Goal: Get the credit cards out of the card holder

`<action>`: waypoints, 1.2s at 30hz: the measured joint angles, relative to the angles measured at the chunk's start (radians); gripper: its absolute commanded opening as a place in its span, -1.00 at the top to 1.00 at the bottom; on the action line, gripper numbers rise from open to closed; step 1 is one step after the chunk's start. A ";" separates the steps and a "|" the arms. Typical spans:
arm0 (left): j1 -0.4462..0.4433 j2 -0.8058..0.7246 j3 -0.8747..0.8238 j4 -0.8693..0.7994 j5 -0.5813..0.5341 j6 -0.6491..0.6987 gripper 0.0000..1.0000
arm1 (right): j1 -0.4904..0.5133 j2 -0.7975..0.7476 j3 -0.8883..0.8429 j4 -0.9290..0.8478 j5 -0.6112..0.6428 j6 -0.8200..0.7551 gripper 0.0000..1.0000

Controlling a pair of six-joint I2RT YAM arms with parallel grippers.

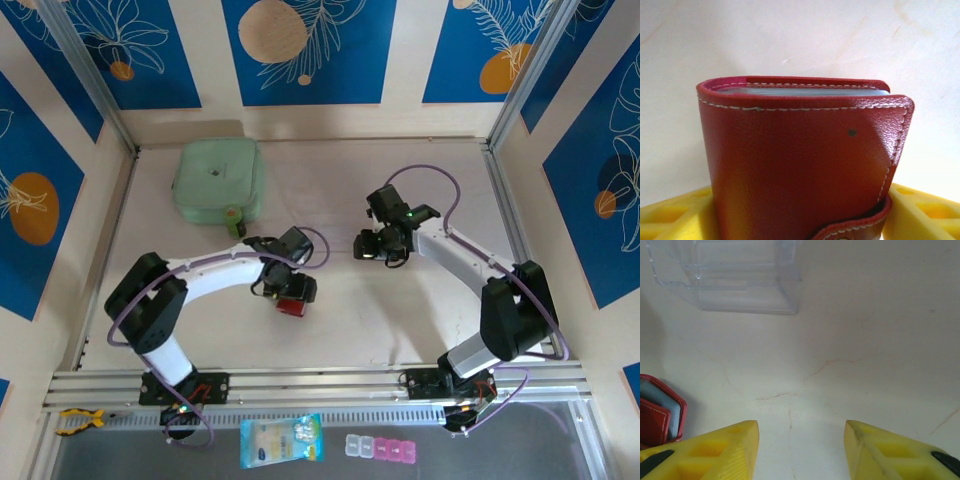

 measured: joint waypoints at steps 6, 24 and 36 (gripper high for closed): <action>-0.038 0.072 0.067 0.037 0.010 -0.082 -0.45 | -0.050 -0.027 -0.032 0.010 -0.024 -0.018 0.02; -0.116 0.137 0.113 0.143 0.082 -0.229 -0.67 | -0.082 -0.051 -0.064 0.041 -0.121 -0.025 0.02; -0.127 0.037 0.013 0.209 0.085 -0.263 -0.59 | -0.063 -0.051 -0.064 0.030 -0.162 0.043 0.05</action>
